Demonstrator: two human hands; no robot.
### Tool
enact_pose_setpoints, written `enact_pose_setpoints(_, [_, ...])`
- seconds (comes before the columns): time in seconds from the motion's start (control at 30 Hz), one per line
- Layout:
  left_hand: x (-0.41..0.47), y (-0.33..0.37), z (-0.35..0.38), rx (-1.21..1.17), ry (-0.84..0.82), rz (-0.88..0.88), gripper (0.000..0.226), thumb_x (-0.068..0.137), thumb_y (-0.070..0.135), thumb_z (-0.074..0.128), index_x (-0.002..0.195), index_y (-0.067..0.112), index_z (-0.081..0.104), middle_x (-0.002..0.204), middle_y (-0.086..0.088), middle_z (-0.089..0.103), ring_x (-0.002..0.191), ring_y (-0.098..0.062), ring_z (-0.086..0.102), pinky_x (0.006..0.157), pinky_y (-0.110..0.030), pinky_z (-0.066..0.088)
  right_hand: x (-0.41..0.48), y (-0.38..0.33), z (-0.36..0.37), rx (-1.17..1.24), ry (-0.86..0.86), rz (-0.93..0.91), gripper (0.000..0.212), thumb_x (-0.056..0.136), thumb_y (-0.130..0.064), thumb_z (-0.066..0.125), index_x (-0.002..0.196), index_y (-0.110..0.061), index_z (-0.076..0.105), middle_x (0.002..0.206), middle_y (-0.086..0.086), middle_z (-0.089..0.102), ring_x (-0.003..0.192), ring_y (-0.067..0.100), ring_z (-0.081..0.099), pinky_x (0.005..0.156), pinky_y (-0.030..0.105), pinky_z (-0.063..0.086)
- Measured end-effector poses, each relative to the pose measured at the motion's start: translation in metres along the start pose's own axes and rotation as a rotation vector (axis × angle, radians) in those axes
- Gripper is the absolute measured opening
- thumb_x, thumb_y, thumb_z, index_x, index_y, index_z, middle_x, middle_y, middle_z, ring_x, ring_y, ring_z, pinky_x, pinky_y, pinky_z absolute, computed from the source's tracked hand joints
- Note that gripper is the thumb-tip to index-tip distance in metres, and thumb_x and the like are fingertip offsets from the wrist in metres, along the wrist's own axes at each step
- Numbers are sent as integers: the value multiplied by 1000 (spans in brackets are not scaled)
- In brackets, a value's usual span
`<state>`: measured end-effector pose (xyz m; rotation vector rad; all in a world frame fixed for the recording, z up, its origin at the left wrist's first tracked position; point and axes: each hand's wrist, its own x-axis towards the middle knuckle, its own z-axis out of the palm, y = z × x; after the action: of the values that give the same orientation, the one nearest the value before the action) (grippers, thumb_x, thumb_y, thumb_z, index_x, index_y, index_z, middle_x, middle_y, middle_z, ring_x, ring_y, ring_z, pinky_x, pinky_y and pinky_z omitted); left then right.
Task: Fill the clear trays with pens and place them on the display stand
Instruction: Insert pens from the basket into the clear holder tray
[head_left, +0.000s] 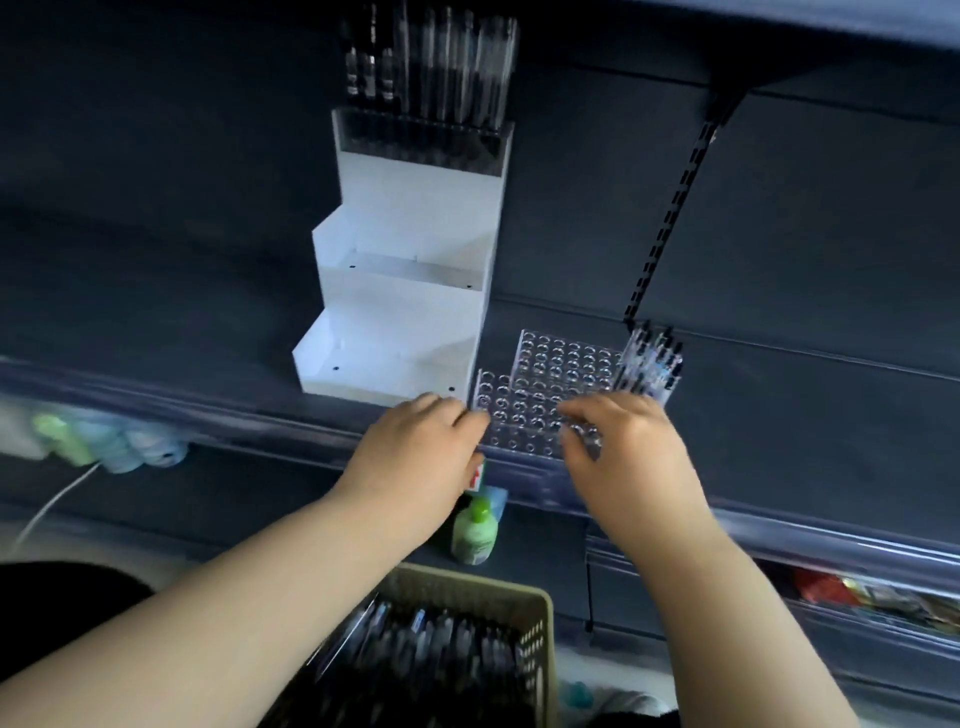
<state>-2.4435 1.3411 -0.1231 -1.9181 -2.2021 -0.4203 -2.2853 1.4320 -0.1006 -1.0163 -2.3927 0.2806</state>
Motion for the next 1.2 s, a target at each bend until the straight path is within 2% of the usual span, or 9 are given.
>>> enact_pose_setpoints(0.1, [-58, -13, 8, 66, -123, -61, 33, 86, 31, 62, 115, 15, 60, 105, -3, 63, 100, -27, 57, 84, -36, 48, -25, -12, 28, -27, -165, 20, 26, 89, -19, 57, 114, -15, 65, 111, 4, 63, 110, 23, 49, 88, 30, 41])
enact_pose_setpoints(0.2, [-110, -27, 26, 101, -216, -155, 32, 71, 33, 78, 98, 19, 68, 87, 1, 66, 85, -22, 63, 70, -29, 52, -56, -26, 62, -54, -387, 45, 23, 88, -24, 51, 106, -19, 65, 106, 2, 62, 108, 22, 51, 83, 29, 44])
enact_pose_setpoints(0.33, [-152, -47, 52, 72, -386, -294, 30, 91, 30, 53, 120, 22, 53, 117, 2, 56, 115, -21, 50, 89, -32, 43, -93, -40, 99, -74, -630, 156, 20, 89, -24, 48, 98, -20, 66, 100, 5, 61, 94, 23, 57, 78, 30, 50])
enact_pose_setpoints(0.43, [-169, -56, 65, 70, -508, -310, 28, 94, 23, 44, 121, 20, 51, 122, -1, 53, 118, -22, 46, 89, -35, 42, -126, -47, 121, -109, -764, 259, 21, 90, -22, 47, 98, -20, 66, 100, 7, 63, 93, 27, 61, 75, 29, 48])
enact_pose_setpoints(0.6, [-187, -60, 84, 21, -569, -337, 27, 94, 27, 43, 117, 20, 58, 119, -1, 58, 113, -23, 50, 91, -32, 41, -157, -53, 144, -110, -718, 391, 27, 94, -23, 45, 115, -18, 61, 121, 7, 50, 105, 25, 56, 83, 28, 46])
enact_pose_setpoints(0.73, [-186, -60, 100, -96, -600, -419, 26, 95, 33, 42, 115, 26, 57, 120, 1, 57, 112, -23, 51, 88, -32, 43, -153, -51, 148, -98, -699, 464, 27, 94, -32, 47, 111, -17, 62, 121, 6, 50, 103, 25, 56, 84, 29, 47])
enact_pose_setpoints(0.93, [-176, -51, 122, -265, -665, -536, 31, 94, 42, 47, 114, 22, 58, 118, -3, 59, 104, -24, 58, 82, -30, 45, -145, -52, 158, -128, -771, 643, 34, 88, -48, 55, 105, -20, 57, 109, 4, 61, 99, 23, 59, 71, 27, 40])
enact_pose_setpoints(1.1, [-171, -40, 137, -350, -717, -688, 57, 90, 49, 52, 134, 15, 43, 132, -8, 52, 119, -25, 52, 96, -32, 43, -135, -49, 162, -165, -785, 740, 35, 88, -49, 55, 105, -19, 62, 111, 5, 63, 103, 24, 59, 75, 28, 40])
enact_pose_setpoints(1.2, [-166, -40, 140, -363, -727, -734, 56, 90, 45, 55, 135, 14, 43, 131, -9, 54, 117, -26, 54, 92, -31, 44, -132, -44, 164, -119, -809, 778, 33, 87, -42, 58, 104, -14, 63, 111, 7, 63, 103, 28, 59, 78, 30, 43])
